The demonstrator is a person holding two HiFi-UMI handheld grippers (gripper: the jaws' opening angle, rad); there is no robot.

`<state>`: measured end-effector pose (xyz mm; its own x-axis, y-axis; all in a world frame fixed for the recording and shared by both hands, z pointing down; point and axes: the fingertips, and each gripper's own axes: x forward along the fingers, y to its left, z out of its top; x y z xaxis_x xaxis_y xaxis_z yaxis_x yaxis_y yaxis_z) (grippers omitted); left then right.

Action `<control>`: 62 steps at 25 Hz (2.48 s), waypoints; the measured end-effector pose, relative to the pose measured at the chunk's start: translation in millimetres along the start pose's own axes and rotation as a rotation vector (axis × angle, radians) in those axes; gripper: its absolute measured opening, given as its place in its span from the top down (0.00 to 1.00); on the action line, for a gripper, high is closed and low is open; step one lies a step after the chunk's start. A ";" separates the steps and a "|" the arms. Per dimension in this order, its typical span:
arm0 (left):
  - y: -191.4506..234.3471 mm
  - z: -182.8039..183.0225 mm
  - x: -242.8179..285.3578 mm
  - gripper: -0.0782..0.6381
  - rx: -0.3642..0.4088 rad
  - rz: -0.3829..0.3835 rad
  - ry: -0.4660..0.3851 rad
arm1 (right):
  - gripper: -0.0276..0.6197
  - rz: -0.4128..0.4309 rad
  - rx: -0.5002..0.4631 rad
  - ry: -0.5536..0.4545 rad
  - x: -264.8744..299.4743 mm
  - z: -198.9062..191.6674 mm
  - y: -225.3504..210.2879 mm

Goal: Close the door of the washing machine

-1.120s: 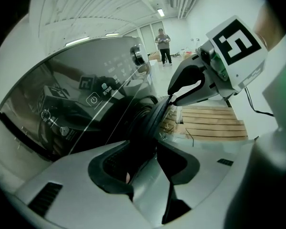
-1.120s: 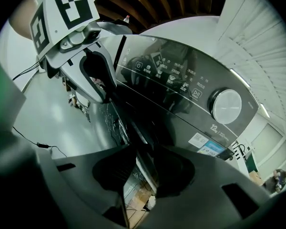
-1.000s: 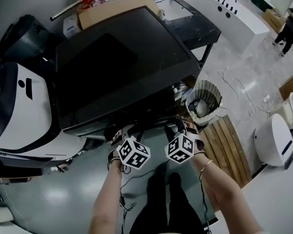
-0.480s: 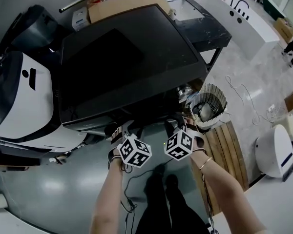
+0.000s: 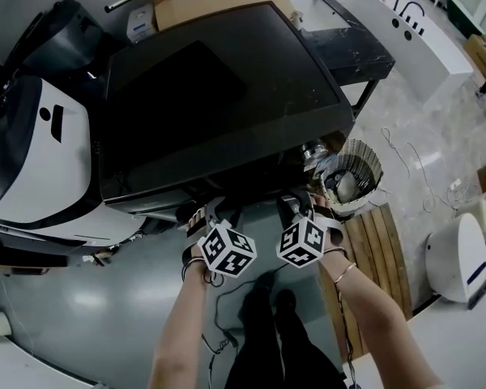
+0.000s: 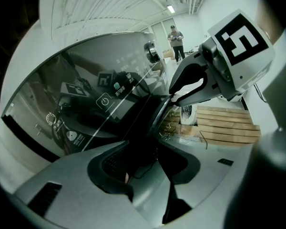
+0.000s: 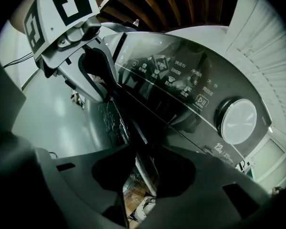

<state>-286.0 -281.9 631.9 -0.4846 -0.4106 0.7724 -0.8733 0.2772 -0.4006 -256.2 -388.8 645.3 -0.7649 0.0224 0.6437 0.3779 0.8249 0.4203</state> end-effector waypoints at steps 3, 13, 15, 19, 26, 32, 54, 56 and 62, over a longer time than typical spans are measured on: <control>-0.1 0.2 0.1 0.61 -0.007 0.006 0.003 | 0.76 -0.008 -0.012 -0.002 0.6 -0.2 0.9; 4.5 -0.9 2.7 0.57 -0.059 -0.013 0.012 | 0.76 0.009 -0.013 0.010 5.4 0.6 2.0; 3.3 -0.9 2.0 0.57 -0.057 -0.009 0.010 | 0.77 0.014 -0.009 0.007 3.8 0.2 2.0; 0.1 -0.9 -1.4 0.59 -0.031 0.007 0.009 | 0.77 0.037 0.004 0.005 -1.1 -0.9 2.4; -1.7 -1.0 -5.2 0.59 -0.019 0.026 0.013 | 0.77 0.029 0.051 0.026 -6.3 -7.3 0.3; -5.8 -2.5 -6.8 0.59 -0.011 0.035 0.015 | 0.73 0.028 0.097 0.033 -10.5 -16.3 1.1; -8.6 -4.1 -7.2 0.59 -0.012 0.048 0.020 | 0.73 0.017 0.111 0.042 -10.4 -20.2 2.1; -8.6 -4.1 -7.2 0.59 -0.013 0.048 0.021 | 0.73 0.019 0.112 0.042 -10.5 -20.2 2.1; -8.6 -3.8 -8.5 0.59 -0.014 0.049 0.023 | 0.74 0.024 0.098 0.052 -11.7 -19.8 2.3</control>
<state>-274.2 -277.4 630.7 -0.5250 -0.3764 0.7633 -0.8479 0.3088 -0.4308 -236.1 -398.3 651.5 -0.7274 0.0160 0.6860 0.3412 0.8758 0.3414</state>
